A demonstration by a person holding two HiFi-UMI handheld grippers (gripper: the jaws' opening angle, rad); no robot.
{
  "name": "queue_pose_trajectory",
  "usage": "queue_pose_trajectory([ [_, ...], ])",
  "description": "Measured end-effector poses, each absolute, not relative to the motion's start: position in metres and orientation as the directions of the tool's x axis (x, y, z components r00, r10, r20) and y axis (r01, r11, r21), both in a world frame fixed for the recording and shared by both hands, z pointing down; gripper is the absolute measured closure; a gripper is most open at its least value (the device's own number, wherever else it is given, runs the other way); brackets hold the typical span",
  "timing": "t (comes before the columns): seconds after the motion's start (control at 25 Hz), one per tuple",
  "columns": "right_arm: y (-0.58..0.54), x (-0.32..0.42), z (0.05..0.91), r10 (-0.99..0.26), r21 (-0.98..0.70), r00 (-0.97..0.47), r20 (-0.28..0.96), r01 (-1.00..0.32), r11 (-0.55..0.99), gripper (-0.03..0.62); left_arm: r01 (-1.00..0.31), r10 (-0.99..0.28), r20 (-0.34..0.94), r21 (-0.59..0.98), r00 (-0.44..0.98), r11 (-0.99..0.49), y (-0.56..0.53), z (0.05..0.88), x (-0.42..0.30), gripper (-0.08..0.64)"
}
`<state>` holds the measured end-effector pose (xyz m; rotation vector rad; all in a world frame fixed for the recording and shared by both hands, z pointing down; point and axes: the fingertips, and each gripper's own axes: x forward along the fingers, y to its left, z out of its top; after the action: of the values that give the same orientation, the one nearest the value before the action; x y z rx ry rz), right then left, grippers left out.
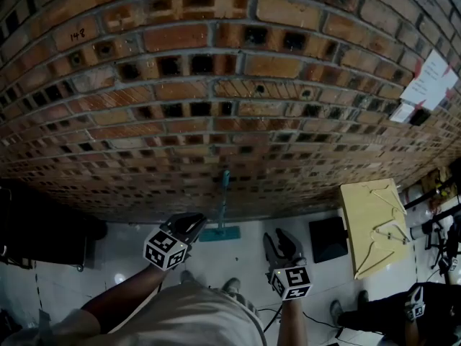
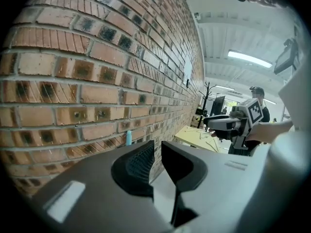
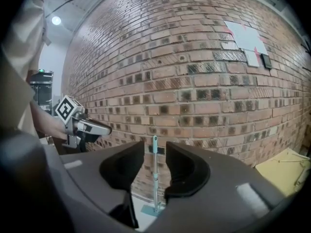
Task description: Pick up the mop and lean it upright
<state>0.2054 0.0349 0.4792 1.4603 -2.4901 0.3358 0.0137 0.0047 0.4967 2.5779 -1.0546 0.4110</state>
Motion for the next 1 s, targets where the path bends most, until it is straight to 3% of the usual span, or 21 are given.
queue_pose_trajectory([
  [1.0,0.055,0.174,0.493,-0.785,-0.076,-0.506,0.358,-0.854,0.515,0.474,-0.704,-0.594,0.401,0.229,0.697,-0.672,0.037,0.515,0.003,0.494],
])
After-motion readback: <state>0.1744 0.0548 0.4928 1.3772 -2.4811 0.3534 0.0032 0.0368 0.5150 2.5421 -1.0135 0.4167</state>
